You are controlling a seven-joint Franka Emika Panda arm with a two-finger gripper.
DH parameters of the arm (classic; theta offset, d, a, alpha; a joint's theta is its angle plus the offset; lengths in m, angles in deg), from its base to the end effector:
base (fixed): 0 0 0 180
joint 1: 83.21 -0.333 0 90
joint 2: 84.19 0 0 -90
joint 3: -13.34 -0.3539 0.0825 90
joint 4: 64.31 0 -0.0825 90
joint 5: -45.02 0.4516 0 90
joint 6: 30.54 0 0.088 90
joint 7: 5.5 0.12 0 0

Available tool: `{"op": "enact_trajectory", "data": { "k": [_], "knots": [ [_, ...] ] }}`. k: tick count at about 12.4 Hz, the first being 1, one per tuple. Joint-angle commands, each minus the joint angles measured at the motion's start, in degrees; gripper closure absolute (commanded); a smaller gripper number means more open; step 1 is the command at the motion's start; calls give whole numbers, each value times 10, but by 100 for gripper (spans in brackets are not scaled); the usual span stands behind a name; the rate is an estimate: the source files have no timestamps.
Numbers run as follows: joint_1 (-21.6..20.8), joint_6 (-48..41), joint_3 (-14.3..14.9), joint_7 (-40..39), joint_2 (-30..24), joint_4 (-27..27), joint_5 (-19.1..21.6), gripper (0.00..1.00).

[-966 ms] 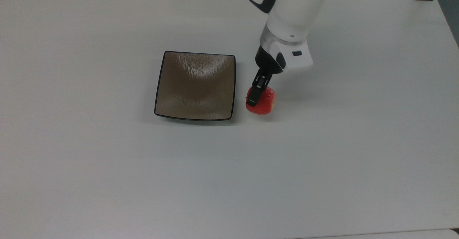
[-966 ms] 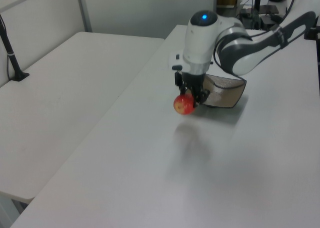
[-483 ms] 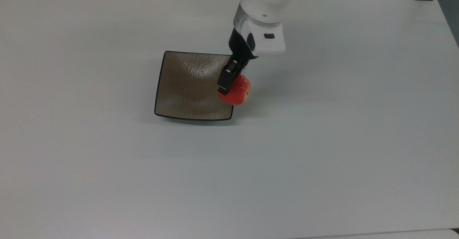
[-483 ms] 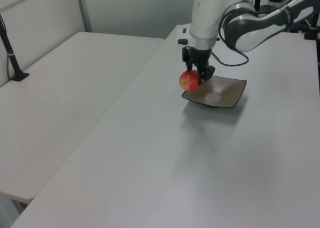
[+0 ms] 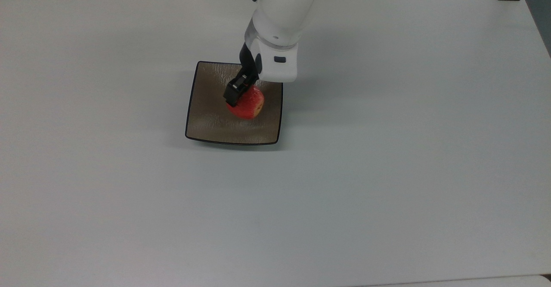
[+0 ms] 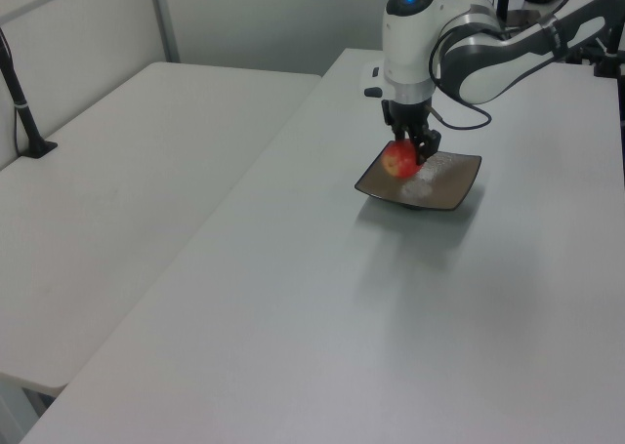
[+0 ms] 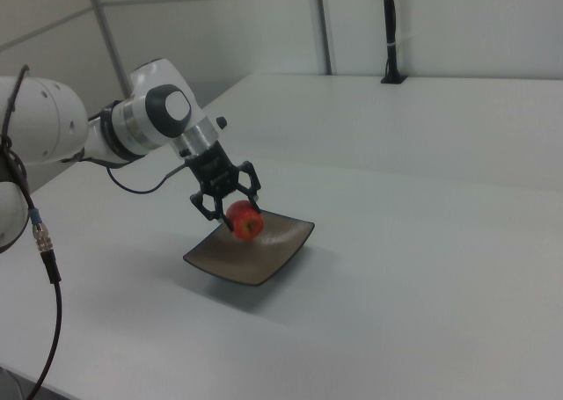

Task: Apples placed on a ceramic plate
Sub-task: 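Lift the apple and carry it over the brown plate, then lower the apple onto the plate and open the gripper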

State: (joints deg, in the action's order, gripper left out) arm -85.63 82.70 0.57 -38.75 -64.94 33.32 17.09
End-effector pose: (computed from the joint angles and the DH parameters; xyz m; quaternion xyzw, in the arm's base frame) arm 0.7055 0.1411 0.3946 0.8524 0.4891 -0.0529 0.1772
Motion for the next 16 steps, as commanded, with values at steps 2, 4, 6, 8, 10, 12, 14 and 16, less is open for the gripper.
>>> {"op": "enact_trajectory", "data": {
  "k": [2, 4, 6, 8, 10, 12, 14, 16],
  "knots": [
    [3, -15, 12, -9, -19, 36, 4, 24],
    [2, -14, 12, -5, -19, 35, 5, 0],
    [1, -13, 12, -5, -19, 33, 5, 0],
    [1, -19, 12, 1, -25, 29, 6, 0],
    [1, -19, 12, 79, -34, 29, 9, 0],
    [2, -21, 12, 143, -53, 28, 37, 0],
    [3, -57, 13, 169, -79, 24, 73, 0],
    [8, -98, 18, 226, -117, 11, 132, 0]
  ]
}}
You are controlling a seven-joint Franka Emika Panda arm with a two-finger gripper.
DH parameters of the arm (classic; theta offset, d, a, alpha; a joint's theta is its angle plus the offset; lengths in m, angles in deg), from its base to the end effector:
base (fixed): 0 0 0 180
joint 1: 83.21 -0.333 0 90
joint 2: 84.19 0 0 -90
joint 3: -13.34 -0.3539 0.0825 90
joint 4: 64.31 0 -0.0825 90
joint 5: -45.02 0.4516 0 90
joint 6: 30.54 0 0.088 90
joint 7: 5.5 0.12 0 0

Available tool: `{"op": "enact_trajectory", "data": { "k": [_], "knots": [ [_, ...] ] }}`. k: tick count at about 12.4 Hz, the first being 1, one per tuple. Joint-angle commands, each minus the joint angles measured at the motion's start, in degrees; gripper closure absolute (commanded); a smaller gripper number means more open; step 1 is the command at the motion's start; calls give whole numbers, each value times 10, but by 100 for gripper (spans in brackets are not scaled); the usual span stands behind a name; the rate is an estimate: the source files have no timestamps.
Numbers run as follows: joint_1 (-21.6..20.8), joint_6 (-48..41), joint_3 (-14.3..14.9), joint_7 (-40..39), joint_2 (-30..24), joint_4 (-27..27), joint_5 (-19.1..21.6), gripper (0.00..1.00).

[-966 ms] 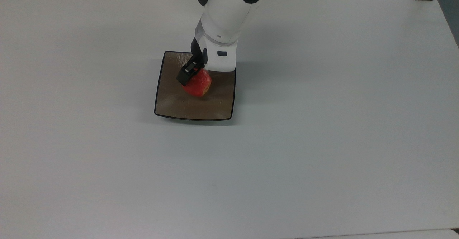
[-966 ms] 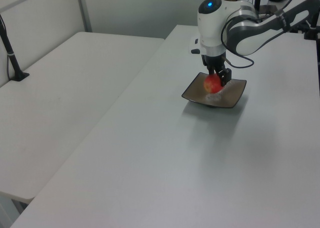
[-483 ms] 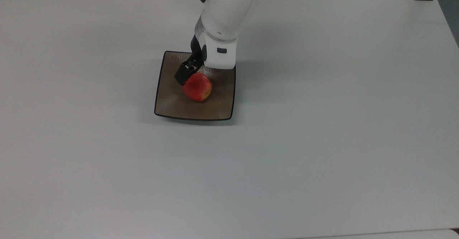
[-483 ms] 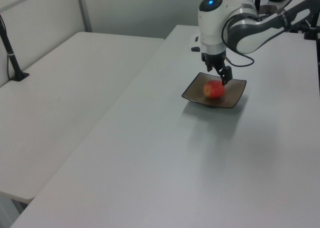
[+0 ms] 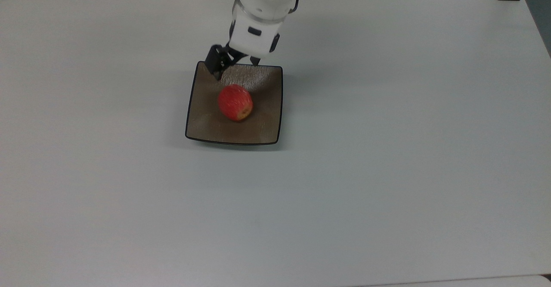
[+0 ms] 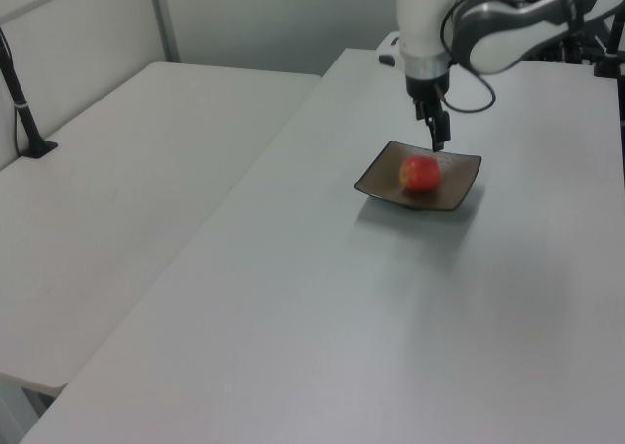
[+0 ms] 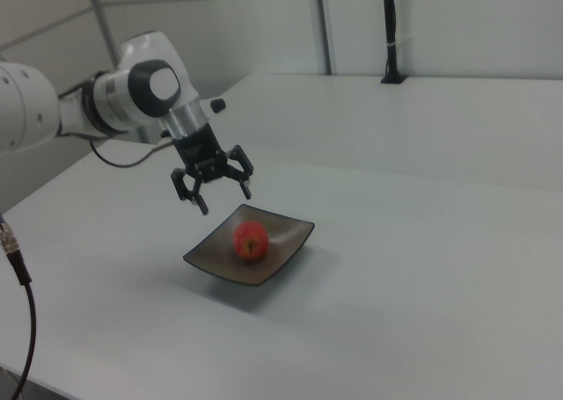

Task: Apples placed on a ceramic plate

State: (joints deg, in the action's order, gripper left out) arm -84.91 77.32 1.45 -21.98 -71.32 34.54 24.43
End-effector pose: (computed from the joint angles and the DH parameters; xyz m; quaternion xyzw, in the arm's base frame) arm 0.6803 0.1237 0.4504 0.9383 0.3124 -0.0335 0.1448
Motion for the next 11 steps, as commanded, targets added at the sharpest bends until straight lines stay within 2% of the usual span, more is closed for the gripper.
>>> {"op": "enact_trajectory", "data": {
  "k": [1, 2, 4, 5, 7, 11],
  "knots": [
    [-1, -45, 25, 100, -73, -4, 90, 0],
    [-1, -46, 31, 152, -89, -4, 115, 0],
    [-1, -44, 41, 240, -102, -5, 128, 0],
    [-1, -41, 51, 269, -108, -4, 149, 0],
    [-1, -40, 65, 284, -109, -2, 183, 0],
    [-2, -23, 73, 299, -108, 23, 218, 0]
  ]
}}
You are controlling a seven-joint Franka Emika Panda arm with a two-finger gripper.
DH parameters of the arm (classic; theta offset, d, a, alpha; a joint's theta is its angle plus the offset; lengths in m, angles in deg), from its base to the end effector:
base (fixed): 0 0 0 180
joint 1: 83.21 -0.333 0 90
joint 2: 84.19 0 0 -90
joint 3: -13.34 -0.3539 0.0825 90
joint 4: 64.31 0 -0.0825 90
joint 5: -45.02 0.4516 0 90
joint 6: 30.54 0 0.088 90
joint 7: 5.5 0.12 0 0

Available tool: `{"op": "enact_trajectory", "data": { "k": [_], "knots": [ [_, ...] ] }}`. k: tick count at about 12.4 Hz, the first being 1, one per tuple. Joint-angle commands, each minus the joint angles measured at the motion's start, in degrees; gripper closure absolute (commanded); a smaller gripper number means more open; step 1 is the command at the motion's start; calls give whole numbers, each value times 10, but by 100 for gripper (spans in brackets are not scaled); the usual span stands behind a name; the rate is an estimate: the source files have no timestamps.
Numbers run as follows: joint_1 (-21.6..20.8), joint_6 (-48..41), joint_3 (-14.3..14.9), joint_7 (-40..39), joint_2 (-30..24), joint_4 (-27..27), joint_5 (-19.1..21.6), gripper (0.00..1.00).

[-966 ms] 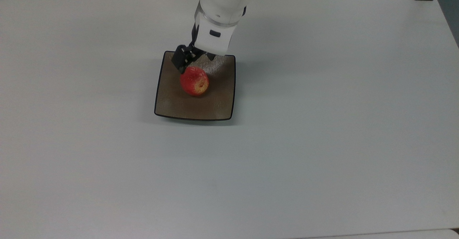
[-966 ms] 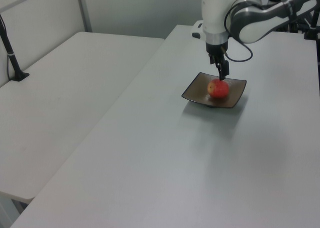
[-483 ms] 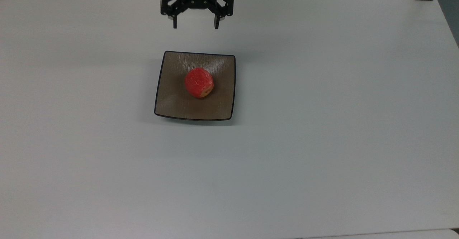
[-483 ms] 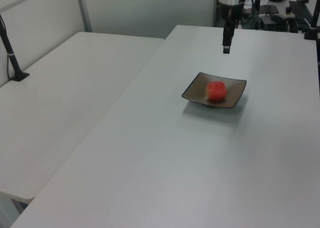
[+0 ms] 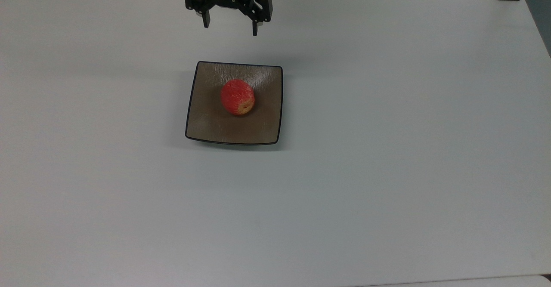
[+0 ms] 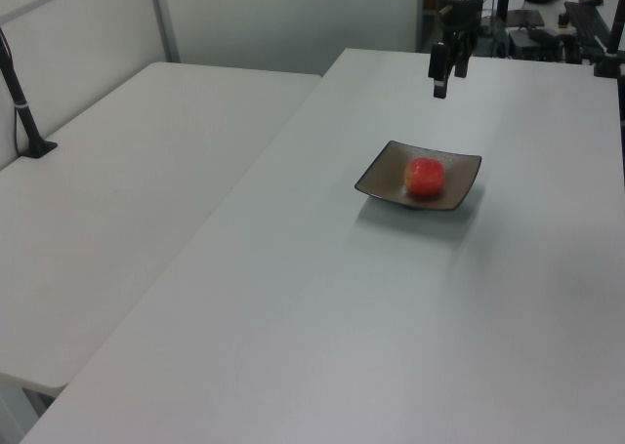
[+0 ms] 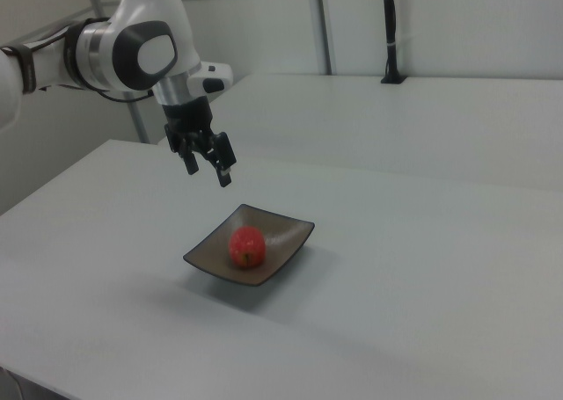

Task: Apples placed on a ceramic plate

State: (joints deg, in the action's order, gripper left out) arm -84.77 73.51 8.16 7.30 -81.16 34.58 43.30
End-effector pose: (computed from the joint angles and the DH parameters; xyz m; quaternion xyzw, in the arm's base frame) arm 0.6483 0.0726 0.5530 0.9985 -0.0496 0.0205 0.0089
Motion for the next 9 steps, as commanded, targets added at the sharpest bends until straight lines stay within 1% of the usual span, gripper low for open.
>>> {"op": "enact_trajectory", "data": {
  "k": [1, 5, 9],
  "knots": [
    [-4, 26, 6, 6, -9, 28, 29, 0],
    [-2, 23, 6, -18, -10, 30, 30, 0],
    [-2, 26, 7, -18, -10, 28, 30, 0]
  ]
}}
